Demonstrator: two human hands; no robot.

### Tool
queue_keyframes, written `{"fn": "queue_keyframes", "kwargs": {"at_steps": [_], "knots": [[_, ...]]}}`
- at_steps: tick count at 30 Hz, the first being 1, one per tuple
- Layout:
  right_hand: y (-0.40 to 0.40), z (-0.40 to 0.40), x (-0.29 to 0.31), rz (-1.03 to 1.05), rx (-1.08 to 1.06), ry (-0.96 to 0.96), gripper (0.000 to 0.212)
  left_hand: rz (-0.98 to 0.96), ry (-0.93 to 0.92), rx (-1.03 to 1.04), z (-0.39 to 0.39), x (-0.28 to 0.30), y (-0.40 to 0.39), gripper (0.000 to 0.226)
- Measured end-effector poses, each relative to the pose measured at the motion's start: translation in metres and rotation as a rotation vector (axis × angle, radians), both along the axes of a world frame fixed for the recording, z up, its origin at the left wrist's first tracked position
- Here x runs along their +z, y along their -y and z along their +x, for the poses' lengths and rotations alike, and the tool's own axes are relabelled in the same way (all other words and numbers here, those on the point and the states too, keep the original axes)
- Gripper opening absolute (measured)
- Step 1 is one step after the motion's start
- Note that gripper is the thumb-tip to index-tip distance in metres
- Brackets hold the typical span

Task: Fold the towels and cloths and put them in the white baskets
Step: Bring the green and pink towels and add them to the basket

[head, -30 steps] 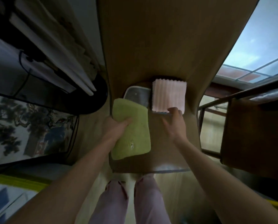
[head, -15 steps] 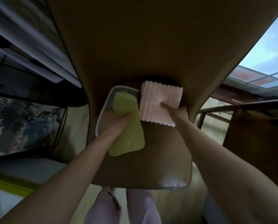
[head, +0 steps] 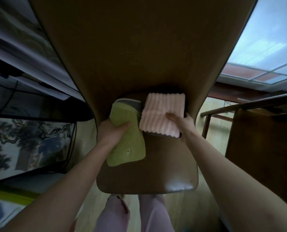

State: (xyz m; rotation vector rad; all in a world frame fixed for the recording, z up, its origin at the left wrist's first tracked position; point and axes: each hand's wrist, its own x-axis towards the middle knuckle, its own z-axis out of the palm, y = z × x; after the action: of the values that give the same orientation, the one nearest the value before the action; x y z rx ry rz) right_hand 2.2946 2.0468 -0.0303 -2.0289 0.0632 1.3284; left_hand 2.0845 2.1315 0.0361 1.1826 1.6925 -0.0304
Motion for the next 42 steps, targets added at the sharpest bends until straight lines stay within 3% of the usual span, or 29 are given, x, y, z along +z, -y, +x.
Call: {"fn": "queue_keyframes", "kwargs": {"at_steps": [6,12,15,20,26,33,36,42], "knots": [[0.040,-0.013,0.072,0.077,-0.030,0.012,0.073,0.041,0.036,-0.016,-0.009,0.059,-0.015,0.060],[0.072,-0.056,0.162,0.164,-0.088,0.147,0.061,0.072,0.120,-0.095,-0.016,0.119,-0.015,0.066],[0.105,-0.097,0.195,0.180,-0.194,0.235,0.064,0.097,0.140,-0.231,-0.027,0.142,0.003,0.067],[0.196,-0.171,0.241,0.210,-0.557,0.260,0.062,0.154,0.190,-0.633,-0.037,0.179,0.062,0.055],[0.337,-0.284,0.275,0.143,-1.014,0.384,0.060,0.062,0.249,-1.053,-0.061,0.200,0.184,0.051],[0.511,-0.441,0.313,0.116,-1.506,0.464,0.040,0.029,0.394,-1.529,-0.106,0.230,0.393,0.058],[0.581,-0.521,0.320,0.093,-1.701,0.521,0.043,0.032,0.477,-1.741,-0.147,0.238,0.494,0.056],[0.721,-0.688,0.329,-0.041,-1.981,0.643,0.030,-0.047,0.602,-2.065,-0.278,0.246,0.701,0.054]]}}
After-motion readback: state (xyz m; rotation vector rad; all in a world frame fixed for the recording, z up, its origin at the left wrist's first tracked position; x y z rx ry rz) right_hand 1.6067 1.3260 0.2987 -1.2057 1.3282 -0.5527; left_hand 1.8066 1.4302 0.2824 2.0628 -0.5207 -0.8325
